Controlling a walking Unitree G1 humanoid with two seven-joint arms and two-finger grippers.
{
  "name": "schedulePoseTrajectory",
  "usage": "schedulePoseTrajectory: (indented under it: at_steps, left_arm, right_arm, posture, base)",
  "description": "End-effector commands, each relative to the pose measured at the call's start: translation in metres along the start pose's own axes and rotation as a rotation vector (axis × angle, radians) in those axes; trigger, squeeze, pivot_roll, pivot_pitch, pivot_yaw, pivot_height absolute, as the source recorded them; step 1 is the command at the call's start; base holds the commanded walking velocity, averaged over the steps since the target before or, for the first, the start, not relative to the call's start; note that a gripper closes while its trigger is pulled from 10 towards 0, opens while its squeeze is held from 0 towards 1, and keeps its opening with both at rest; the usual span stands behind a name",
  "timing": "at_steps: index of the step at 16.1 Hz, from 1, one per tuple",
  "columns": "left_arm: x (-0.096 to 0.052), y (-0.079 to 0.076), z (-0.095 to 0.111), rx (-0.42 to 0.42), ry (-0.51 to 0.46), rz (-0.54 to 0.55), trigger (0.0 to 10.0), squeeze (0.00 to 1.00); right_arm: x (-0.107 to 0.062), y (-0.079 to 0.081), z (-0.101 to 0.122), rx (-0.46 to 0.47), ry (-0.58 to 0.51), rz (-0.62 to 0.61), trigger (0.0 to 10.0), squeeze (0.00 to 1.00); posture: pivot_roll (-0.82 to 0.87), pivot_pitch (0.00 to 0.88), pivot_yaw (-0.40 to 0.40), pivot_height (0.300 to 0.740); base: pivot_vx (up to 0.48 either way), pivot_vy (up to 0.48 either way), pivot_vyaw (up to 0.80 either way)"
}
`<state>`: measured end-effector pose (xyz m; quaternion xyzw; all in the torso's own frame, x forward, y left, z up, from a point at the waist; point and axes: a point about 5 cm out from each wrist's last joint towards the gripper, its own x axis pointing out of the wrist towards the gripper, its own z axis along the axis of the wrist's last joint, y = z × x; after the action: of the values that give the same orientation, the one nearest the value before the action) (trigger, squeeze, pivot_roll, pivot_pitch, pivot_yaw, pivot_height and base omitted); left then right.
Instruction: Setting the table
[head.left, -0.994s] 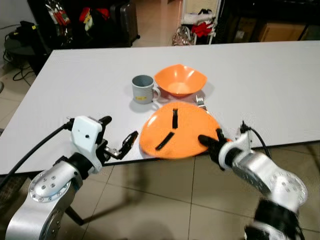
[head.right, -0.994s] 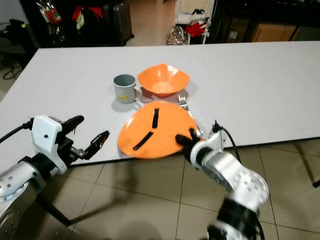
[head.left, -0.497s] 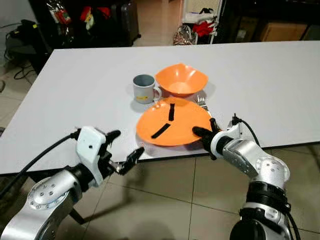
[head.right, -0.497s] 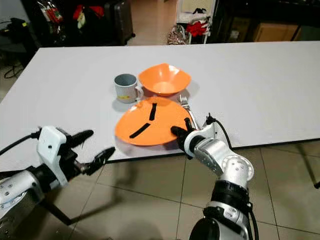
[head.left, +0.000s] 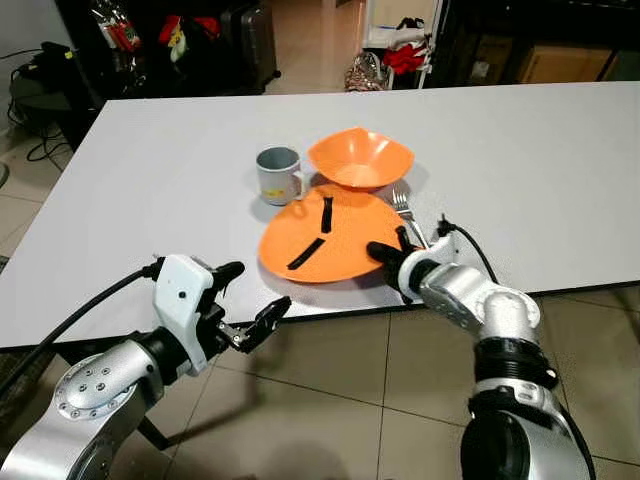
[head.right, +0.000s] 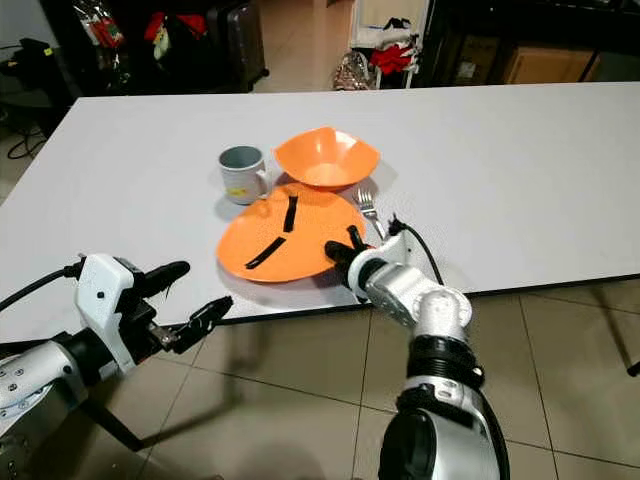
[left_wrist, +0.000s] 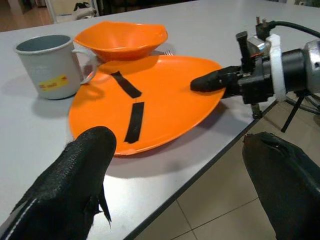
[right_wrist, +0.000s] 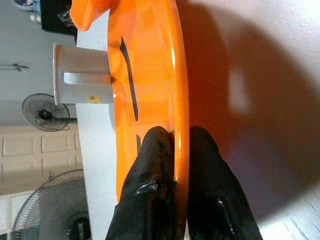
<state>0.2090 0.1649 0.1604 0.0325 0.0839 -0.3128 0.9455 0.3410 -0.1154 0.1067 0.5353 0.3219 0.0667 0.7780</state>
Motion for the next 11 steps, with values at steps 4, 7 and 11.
schedulePoseTrajectory:
  at_steps: [4,7,11]
  left_arm:
    - [0.0,0.0,0.005,0.01,-0.024,0.012,10.0,0.0]
    - [0.002,-0.001,0.005,0.009,-0.024,0.006,10.0,0.0]
    - [0.004,-0.001,0.005,0.012,-0.021,0.0,10.0,0.0]
  right_arm:
    - [0.002,0.004,0.013,-0.064,-0.117,0.037,10.0,0.62]
    - [-0.005,-0.008,0.018,-0.043,-0.139,0.045,10.0,1.0]
    - [-0.013,-0.013,0.008,-0.048,-0.076,0.073,10.0,1.0]
  posture:
    - [-0.08,0.0,0.012,0.74]
    - [-0.09,0.0,0.023,0.74]
    - [-0.09,0.003,0.027,0.74]
  base:
    - [0.0,0.0,0.0]
    - [0.0,0.0,0.0]
    - [0.0,0.0,0.0]
